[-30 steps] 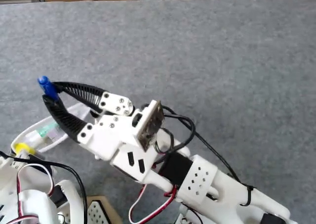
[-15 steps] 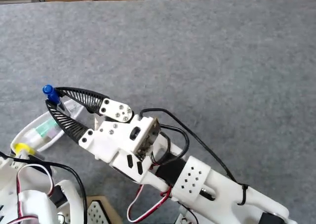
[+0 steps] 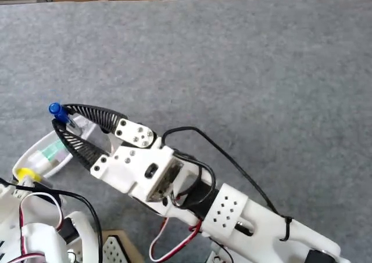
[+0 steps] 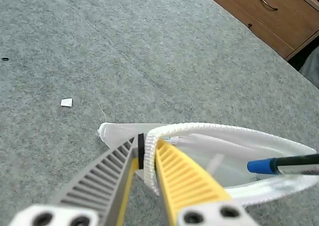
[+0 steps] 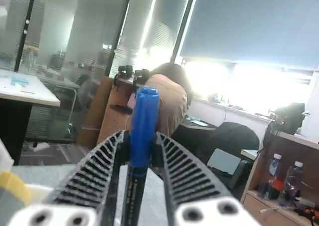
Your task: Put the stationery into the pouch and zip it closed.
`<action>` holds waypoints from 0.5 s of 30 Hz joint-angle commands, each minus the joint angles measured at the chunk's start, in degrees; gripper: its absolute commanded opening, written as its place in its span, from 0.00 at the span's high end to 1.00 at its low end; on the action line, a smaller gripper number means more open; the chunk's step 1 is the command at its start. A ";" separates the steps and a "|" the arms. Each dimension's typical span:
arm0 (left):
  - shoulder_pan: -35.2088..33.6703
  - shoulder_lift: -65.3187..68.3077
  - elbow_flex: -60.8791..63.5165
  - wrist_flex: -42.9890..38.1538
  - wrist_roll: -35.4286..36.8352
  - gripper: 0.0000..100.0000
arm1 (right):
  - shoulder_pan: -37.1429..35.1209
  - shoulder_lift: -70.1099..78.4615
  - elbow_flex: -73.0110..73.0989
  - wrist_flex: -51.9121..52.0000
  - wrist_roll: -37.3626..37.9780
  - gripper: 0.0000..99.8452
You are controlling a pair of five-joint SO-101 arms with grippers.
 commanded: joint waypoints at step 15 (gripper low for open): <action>0.57 0.44 -1.54 0.09 -0.70 0.97 | 1.67 0.13 -9.54 16.00 2.11 0.73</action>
